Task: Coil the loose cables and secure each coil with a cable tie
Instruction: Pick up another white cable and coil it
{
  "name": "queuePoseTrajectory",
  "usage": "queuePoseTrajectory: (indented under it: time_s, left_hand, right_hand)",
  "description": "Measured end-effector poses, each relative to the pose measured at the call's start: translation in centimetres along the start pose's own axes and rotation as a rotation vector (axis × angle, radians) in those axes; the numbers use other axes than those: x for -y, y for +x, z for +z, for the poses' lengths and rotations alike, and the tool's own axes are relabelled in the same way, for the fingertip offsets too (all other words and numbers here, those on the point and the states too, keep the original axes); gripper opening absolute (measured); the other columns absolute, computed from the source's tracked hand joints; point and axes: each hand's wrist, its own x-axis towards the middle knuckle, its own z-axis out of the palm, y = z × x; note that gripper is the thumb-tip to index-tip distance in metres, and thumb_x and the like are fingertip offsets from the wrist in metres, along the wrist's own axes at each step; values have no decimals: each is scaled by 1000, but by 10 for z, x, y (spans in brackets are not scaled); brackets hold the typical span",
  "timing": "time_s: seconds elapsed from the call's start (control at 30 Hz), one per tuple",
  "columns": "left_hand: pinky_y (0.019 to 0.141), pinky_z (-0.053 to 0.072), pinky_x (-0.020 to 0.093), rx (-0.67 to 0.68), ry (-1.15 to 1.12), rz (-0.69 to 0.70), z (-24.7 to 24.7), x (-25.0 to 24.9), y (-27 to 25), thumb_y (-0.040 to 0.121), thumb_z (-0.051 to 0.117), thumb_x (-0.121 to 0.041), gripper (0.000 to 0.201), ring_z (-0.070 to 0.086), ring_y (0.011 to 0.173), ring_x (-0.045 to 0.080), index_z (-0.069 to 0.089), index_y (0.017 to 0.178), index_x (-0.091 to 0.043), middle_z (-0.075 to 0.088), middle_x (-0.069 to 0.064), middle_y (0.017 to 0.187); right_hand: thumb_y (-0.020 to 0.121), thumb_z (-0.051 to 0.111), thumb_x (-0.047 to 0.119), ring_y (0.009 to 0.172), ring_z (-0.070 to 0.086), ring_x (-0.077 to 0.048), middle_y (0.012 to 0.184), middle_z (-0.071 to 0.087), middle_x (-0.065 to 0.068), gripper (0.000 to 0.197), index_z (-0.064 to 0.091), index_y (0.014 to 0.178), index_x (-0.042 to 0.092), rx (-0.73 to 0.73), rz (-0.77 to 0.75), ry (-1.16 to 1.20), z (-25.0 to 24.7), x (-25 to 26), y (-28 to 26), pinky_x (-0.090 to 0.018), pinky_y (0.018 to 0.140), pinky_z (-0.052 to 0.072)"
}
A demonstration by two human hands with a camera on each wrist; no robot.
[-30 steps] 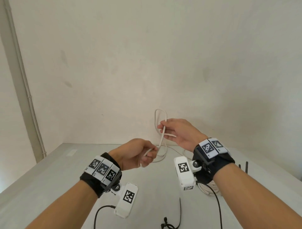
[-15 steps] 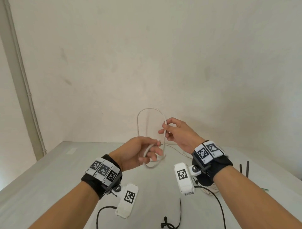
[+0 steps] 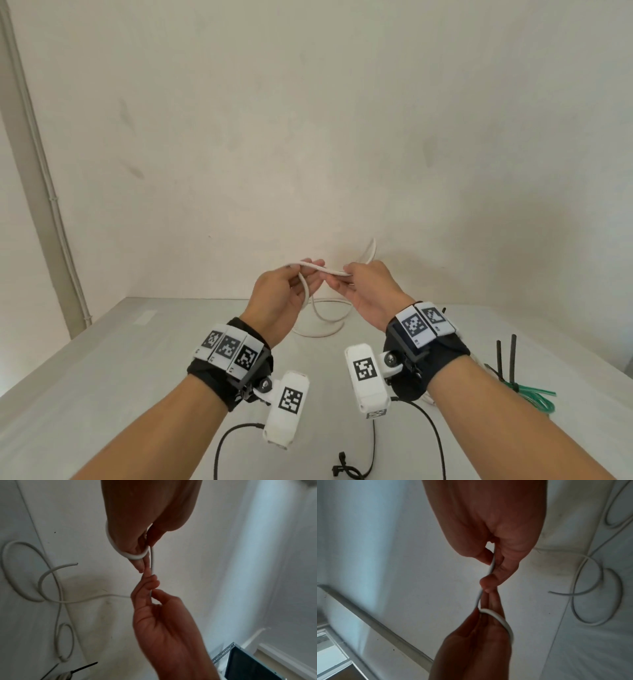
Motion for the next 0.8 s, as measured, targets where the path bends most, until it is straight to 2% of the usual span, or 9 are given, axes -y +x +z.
queuePoseTrajectory:
  time_s: [0.07, 0.13, 0.2, 0.27, 0.33, 0.4, 0.5, 0.7, 0.8]
  left_hand:
    - [108, 51, 41, 2, -47, 23, 4, -8, 1, 110, 34, -5, 32, 68, 120, 35, 54, 128, 13, 72, 25, 120]
    - [107, 51, 39, 0, -77, 38, 10, -13, -1, 109, 35, -4, 30, 69, 117, 32, 56, 126, 9, 75, 21, 115]
    - [98, 55, 38, -35, -112, 47, 17, -17, -2, 105, 37, -1, 25, 73, 98, 30, 59, 113, 7, 75, 15, 94]
    - [82, 52, 35, -38, -128, 47, 24, -21, -1, 97, 38, -4, 17, 58, 68, 24, 54, 93, -4, 54, 6, 70]
    - [67, 39, 32, -37, -97, 56, 30, -25, 0, 92, 36, -15, 14, 36, 56, 18, 43, 80, -14, 33, 0, 65]
    - [59, 32, 30, -47, -52, 85, 34, -27, 1, 94, 37, -20, 20, 27, 53, 16, 40, 75, -17, 26, -3, 63]
    - [54, 31, 28, -51, -40, 118, 37, -26, 2, 99, 37, -16, 27, 27, 51, 14, 41, 73, -17, 27, -4, 61]
    - [55, 33, 29, -64, -25, 157, 35, -30, 4, 96, 34, -15, 24, 27, 51, 15, 41, 73, -16, 27, -3, 61]
    - [54, 34, 28, -52, -68, 116, 35, -29, 4, 95, 35, -14, 23, 27, 49, 14, 41, 72, -16, 27, -4, 60]
  right_hand:
    - [101, 38, -6, 58, 67, -21, 88, 72, -28, 18, 54, 108, -10, -5, 34, -29, 1, -3, -4, -23, 56, 56]
    - [99, 40, -2, 53, 57, -20, 71, 70, -20, 13, 53, 100, -2, -22, 71, -80, 4, -5, -6, -24, 50, 49]
    - [99, 41, 1, 51, 52, -19, 67, 67, -17, 10, 51, 101, 1, -21, 121, -152, 7, -9, -8, -24, 46, 43]
    - [98, 42, 6, 49, 48, -18, 66, 64, -15, 10, 51, 100, 2, 5, 180, -237, 10, -13, -12, -25, 43, 38]
    - [98, 43, 12, 49, 45, -17, 66, 61, -12, 11, 51, 99, 4, 29, 223, -313, 12, -16, -15, -25, 42, 33]
    - [96, 43, 19, 49, 42, -16, 63, 60, -7, 16, 52, 99, 7, 38, 240, -391, 15, -18, -16, -24, 42, 29]
    - [95, 41, 25, 49, 40, -14, 58, 57, -2, 19, 53, 98, 11, 63, 285, -468, 19, -15, -19, -23, 44, 25]
    - [94, 43, 25, 48, 36, -14, 61, 54, -2, 11, 45, 97, 15, 147, 320, -429, 18, -14, -25, -25, 50, 21]
    - [93, 41, 24, 48, 32, -14, 60, 52, -2, 7, 39, 92, 17, 177, 351, -438, 18, -18, -24, -24, 49, 19]
